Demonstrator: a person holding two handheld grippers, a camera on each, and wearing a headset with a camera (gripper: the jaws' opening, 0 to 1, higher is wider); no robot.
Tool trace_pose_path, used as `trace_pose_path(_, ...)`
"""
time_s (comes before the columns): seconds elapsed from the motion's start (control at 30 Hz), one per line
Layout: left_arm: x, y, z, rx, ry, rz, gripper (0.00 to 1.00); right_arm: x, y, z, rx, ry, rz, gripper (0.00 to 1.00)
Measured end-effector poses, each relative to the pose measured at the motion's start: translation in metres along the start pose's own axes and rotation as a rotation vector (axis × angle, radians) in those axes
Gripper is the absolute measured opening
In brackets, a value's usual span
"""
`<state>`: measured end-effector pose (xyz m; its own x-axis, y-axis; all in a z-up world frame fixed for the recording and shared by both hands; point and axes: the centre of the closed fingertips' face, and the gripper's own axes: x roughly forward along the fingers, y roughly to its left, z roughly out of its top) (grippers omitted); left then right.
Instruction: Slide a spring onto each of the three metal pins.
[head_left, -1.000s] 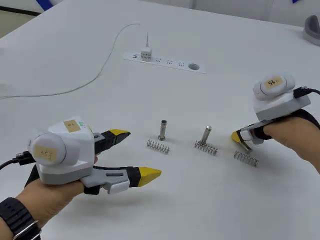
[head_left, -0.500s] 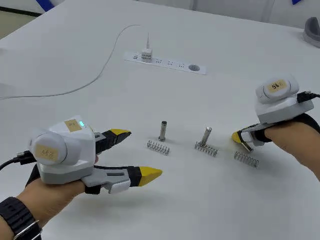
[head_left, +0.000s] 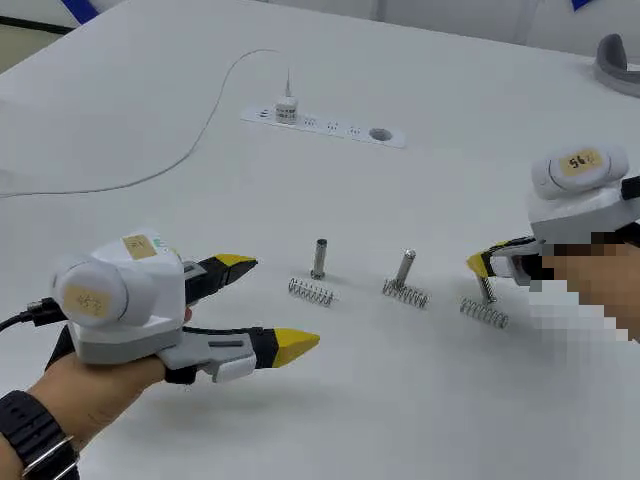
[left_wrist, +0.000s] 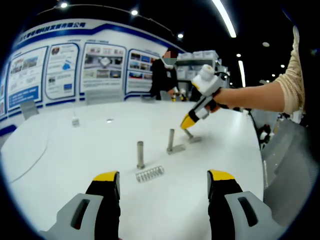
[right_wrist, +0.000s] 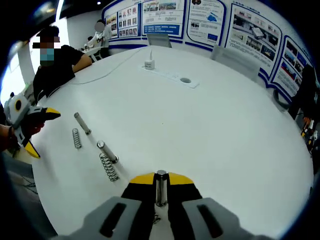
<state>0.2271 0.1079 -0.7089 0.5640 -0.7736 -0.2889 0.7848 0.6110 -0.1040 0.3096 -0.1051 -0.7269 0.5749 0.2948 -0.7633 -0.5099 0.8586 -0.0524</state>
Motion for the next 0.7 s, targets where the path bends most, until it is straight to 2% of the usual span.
trace_pose_path(0.17,0.003,-0.005,0.001,0.010,0.004,-0.014,0.72,-0.007,-0.001,-0.002,0.013,-0.018,-0.008,0.09)
trace_pose_path(0.4,0.002,-0.005,0.004,0.014,-0.002,-0.015,0.72,-0.015,0.001,-0.002,0.027,-0.052,-0.011,0.09)
trace_pose_path(0.7,0.001,-0.004,0.004,0.013,-0.005,-0.011,0.72,-0.023,0.002,-0.008,0.039,-0.051,-0.011,0.09)
